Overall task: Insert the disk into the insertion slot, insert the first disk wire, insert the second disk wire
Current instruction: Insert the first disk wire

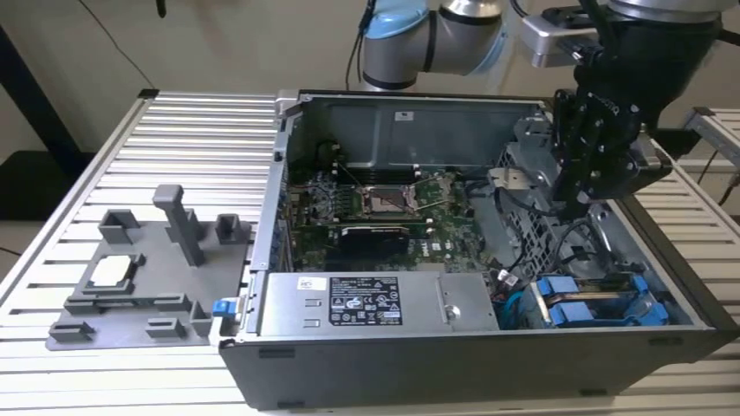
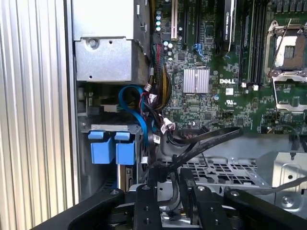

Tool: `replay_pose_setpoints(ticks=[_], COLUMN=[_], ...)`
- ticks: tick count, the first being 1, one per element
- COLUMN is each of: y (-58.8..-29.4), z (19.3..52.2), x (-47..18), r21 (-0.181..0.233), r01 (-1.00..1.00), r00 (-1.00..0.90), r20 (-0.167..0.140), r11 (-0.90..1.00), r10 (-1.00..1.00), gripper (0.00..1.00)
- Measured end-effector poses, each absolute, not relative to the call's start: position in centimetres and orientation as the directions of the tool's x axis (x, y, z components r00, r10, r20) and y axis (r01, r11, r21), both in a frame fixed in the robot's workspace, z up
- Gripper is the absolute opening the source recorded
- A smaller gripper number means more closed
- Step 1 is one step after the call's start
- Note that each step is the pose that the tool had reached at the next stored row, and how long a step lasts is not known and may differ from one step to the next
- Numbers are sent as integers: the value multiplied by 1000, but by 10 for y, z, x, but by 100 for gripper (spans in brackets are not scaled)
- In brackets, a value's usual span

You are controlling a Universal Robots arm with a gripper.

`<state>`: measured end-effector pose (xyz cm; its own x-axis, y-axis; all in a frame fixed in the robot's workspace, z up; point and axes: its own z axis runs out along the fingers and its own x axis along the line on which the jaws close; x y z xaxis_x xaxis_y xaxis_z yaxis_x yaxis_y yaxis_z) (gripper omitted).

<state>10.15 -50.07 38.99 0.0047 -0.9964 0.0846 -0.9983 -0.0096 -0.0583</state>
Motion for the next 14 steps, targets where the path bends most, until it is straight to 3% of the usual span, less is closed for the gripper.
replay_pose_setpoints(ticks=[14], y=[-501], z=[382], x=[87], r21=[-62], r01=[-998], r00=[5], r20=[100], r11=[-12], r10=[-995], gripper=[31])
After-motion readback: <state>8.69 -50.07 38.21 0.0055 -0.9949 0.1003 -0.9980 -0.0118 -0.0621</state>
